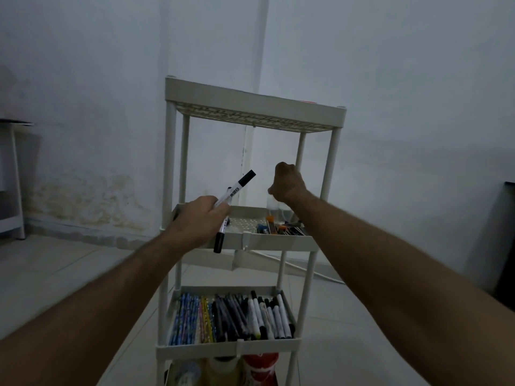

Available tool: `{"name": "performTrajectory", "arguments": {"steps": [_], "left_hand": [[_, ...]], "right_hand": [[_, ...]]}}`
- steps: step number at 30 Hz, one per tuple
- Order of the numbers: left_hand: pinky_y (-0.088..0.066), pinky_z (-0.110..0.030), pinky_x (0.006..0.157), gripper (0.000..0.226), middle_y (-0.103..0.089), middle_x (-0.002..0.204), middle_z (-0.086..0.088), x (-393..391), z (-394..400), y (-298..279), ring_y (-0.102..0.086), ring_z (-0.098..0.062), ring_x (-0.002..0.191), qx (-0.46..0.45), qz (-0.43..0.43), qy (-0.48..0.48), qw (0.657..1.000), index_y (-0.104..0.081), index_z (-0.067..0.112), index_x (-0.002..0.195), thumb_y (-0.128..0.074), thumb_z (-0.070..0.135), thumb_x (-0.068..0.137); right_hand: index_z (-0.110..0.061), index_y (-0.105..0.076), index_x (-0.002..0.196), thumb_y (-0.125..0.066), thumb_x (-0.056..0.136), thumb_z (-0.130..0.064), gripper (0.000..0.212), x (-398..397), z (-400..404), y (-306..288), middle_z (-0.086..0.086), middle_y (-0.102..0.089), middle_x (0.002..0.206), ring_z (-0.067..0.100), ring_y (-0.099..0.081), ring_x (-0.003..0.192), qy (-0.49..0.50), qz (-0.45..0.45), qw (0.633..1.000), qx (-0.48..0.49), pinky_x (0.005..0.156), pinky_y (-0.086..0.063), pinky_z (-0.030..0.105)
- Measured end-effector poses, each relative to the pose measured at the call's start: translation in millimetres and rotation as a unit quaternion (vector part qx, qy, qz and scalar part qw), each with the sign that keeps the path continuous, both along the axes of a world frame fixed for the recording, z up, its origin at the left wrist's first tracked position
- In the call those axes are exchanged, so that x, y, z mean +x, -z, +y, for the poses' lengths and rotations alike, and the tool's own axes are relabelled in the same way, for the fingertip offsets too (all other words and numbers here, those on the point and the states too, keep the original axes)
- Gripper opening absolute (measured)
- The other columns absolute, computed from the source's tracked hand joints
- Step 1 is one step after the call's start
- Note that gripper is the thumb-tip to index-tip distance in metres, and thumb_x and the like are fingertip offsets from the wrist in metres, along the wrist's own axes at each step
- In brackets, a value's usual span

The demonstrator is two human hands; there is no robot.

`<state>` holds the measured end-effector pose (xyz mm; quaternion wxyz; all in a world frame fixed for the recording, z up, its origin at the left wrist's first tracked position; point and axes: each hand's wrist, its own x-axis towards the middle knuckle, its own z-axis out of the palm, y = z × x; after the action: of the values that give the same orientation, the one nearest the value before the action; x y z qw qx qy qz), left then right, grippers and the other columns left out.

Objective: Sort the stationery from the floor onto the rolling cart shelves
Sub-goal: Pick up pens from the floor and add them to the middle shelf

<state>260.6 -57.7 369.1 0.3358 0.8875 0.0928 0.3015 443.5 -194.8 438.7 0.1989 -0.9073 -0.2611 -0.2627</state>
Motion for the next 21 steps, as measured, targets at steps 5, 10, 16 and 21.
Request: {"name": "performTrajectory", "arguments": {"steps": [5, 10, 16, 21], "left_hand": [[-0.039, -0.029, 0.054, 0.031, -0.057, 0.069, -0.002, -11, -8, -1, -0.051, -0.018, 0.059, -0.001, -0.065, 0.012, 0.998, -0.059, 0.015, 0.085, -0.046, 0.036, 0.104], [-0.035, -0.025, 0.053, 0.023, -0.050, 0.067, -0.001, -27, -31, -9, -0.043, -0.013, 0.058, -0.145, -0.066, 0.077, 0.984, -0.063, 0.014, 0.087, -0.052, 0.027, 0.103], [-0.027, -0.026, 0.052, 0.014, -0.038, 0.059, 0.007, -52, -51, 5, -0.030, -0.010, 0.053, -0.324, -0.001, 0.181, 0.928, -0.064, 0.009, 0.105, -0.054, 0.018, 0.103], [-0.025, -0.026, 0.053, 0.012, -0.032, 0.062, 0.006, -72, -64, 31, -0.027, -0.009, 0.054, -0.351, 0.049, 0.207, 0.912, -0.060, 0.011, 0.106, -0.056, 0.022, 0.102]], "right_hand": [[-0.002, -0.060, 0.079, -0.058, 0.082, 0.009, 0.012, -34, -19, 1, 0.010, -0.059, 0.073, 0.020, -0.054, 0.063, -0.074, -0.025, 0.987, 0.138, 0.062, -0.047, 0.028], [-0.006, -0.071, 0.116, -0.068, 0.094, -0.017, 0.025, -104, -42, 14, 0.005, -0.076, 0.102, 0.017, -0.072, 0.069, -0.228, 0.144, 0.931, 0.247, 0.058, -0.057, 0.021], [-0.011, -0.069, 0.122, -0.069, 0.093, -0.028, 0.034, -156, -69, 43, 0.010, -0.075, 0.104, 0.027, -0.073, 0.087, -0.337, 0.391, 0.837, 0.181, 0.076, -0.061, 0.033], [-0.014, -0.068, 0.120, -0.073, 0.090, -0.024, 0.032, -173, -85, 71, 0.012, -0.074, 0.106, 0.032, -0.071, 0.089, -0.342, 0.446, 0.803, 0.198, 0.083, -0.061, 0.043]]}}
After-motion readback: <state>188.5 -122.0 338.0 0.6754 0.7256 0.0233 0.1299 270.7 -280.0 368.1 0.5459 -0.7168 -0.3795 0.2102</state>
